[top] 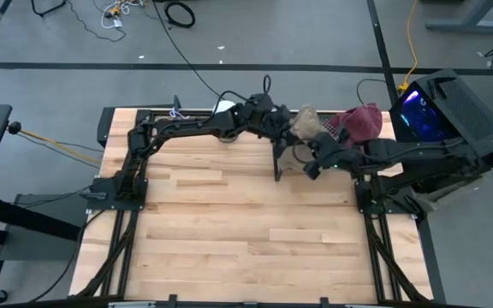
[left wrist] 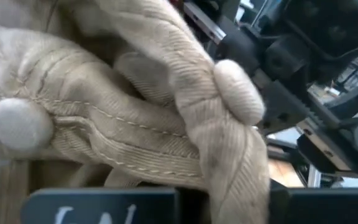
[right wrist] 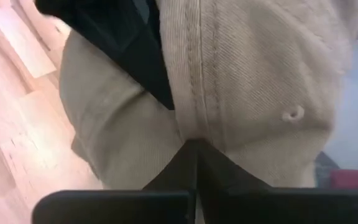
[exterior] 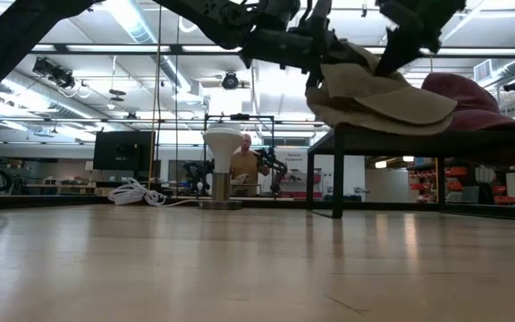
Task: Pick & Place hat
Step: Stack the stacked brown hat on the brown hat on the black shelf
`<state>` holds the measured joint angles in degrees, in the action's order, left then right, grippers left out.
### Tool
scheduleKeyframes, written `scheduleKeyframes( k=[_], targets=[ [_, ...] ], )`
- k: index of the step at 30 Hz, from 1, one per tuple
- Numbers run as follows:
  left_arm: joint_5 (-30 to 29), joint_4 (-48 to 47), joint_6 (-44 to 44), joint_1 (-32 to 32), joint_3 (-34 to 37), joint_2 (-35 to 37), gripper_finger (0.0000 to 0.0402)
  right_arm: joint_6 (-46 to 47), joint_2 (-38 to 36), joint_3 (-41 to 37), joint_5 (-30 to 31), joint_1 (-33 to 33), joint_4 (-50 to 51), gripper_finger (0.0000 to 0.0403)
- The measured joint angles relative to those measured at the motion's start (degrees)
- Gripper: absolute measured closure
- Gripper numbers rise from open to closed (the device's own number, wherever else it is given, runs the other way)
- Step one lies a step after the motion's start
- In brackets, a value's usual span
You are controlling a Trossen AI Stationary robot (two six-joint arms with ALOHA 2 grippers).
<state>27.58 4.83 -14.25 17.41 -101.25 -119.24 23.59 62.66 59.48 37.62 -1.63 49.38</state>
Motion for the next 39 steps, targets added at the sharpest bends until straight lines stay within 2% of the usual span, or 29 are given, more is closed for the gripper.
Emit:
scheduleKeyframes(
  k=[4, 7, 14, 18, 20, 26, 33, 39],
  targets=[
    [0.6, -4.0, 1.6, 0.0, 0.0, 0.0, 0.035, 0.0, 0.0, -4.5, -3.8, 1.6, -5.2, 0.0398],
    [1.8, -6.5, 3.3, 0.0, 0.0, 0.0, 0.032, 0.0, 0.0, -6.7, -5.2, 2.3, -7.9, 0.04],
    [11.8, -7.2, -3.9, 2.7, 0.0, 0.4, 0.0202, 1.0, 0.0, -7.7, -5.8, 3.7, -9.5, 0.0401],
    [18.0, -10.2, -7.6, 6.0, 0.0, 2.3, 0.0165, 1.0, 0.0, -7.7, -6.0, 4.5, -9.7, 0.0401],
    [16.6, -13.5, -5.3, 7.3, 0.0, 4.1, 0.0163, 1.3, 0.0, -7.7, -5.8, 4.9, -9.6, 0.0401],
    [4.6, -21.6, 10.7, 7.0, -0.1, 11.5, 0.0181, 2.0, 0.0, -7.8, -5.8, 5.9, -9.9, 0.0401],
    [0.8, -33.4, 25.6, 1.2, -0.1, 15.8, 0.0196, 1.4, 0.1, -7.8, -5.7, 6.1, -10.9, 0.0401],
    [-2.2, -43.9, 27.6, -2.5, 0.0, 16.2, 0.0211, -0.2, -2.1, -7.8, -7.9, 6.4, -10.7, 0.0401]
  ],
)
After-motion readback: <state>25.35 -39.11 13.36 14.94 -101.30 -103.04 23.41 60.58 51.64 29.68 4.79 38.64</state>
